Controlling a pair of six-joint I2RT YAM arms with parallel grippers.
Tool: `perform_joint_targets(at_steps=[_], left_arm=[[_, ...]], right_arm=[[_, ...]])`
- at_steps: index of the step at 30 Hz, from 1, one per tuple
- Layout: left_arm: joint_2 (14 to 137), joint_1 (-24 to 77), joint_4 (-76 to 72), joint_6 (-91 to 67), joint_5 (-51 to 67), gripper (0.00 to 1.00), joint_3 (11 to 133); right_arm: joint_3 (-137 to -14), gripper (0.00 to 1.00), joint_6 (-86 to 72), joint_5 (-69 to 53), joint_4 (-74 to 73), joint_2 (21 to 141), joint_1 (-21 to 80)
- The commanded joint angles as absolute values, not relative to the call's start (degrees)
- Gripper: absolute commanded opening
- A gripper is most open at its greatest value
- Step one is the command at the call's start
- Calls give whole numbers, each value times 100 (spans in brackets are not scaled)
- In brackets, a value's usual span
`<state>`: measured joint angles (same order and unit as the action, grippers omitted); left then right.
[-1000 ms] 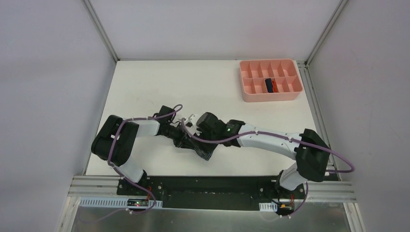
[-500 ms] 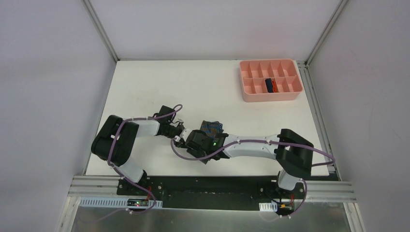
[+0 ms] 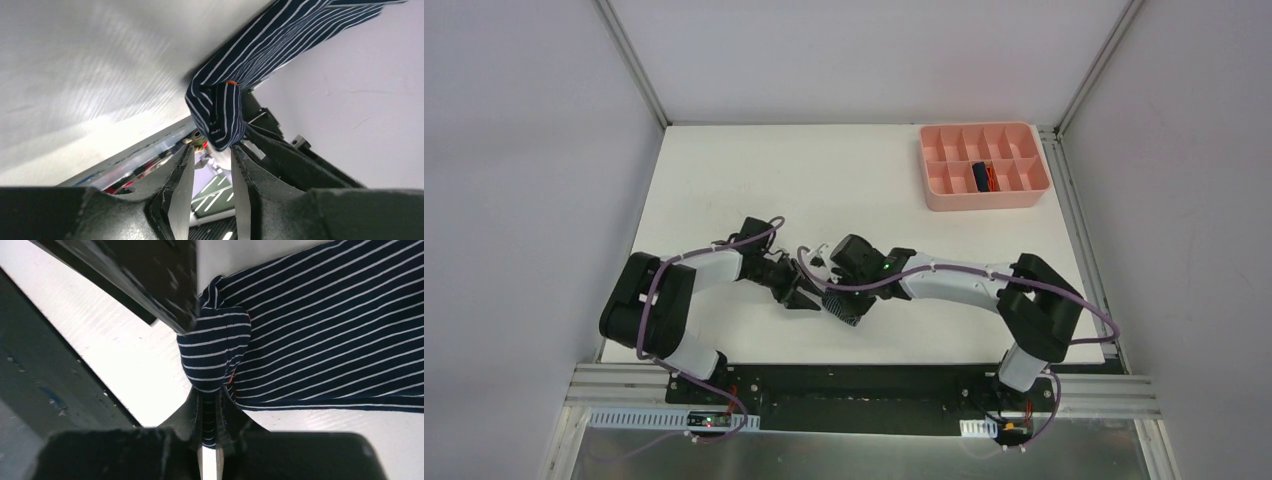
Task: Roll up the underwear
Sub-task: Roll the underwear to the center of the board.
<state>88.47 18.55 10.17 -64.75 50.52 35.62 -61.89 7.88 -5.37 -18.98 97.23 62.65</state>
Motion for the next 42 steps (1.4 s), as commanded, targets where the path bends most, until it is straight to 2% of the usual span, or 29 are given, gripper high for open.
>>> perform_joint_targets(at_steps=[1, 4, 7, 15, 23, 34, 40, 42], left_arm=[[8353, 1414, 1674, -6447, 5016, 34, 3424], [8182, 1358, 1823, -6363, 4950, 34, 3364], [8016, 1369, 1882, -6300, 4981, 30, 3295], [8024, 1774, 1890, -6236, 5131, 6, 3401], [8380, 1918, 1889, -6123, 4980, 6, 3639], [9228, 2116, 1738, -6002, 4824, 3, 4144], [9796, 2168, 1705, -5799, 4706, 0, 4268], [9938, 2175, 1711, -5762, 4748, 0, 4324]], right_arm=[[-6260, 0, 471, -2199, -1858, 9764, 5835], [-6406, 0, 428, -2962, -1947, 10053, 5601], [-6682, 0, 462, -3508, -2231, 10405, 5410], [-7110, 0, 275, -4243, -2558, 11100, 4992], [-6759, 0, -219, -4434, -2085, 11056, 4705], [-5917, 0, -1123, -3939, -761, 10903, 4700], [-5763, 36, -1125, -3200, -791, 10404, 4698], [-5716, 43, -1073, -2915, -887, 10121, 4696]])
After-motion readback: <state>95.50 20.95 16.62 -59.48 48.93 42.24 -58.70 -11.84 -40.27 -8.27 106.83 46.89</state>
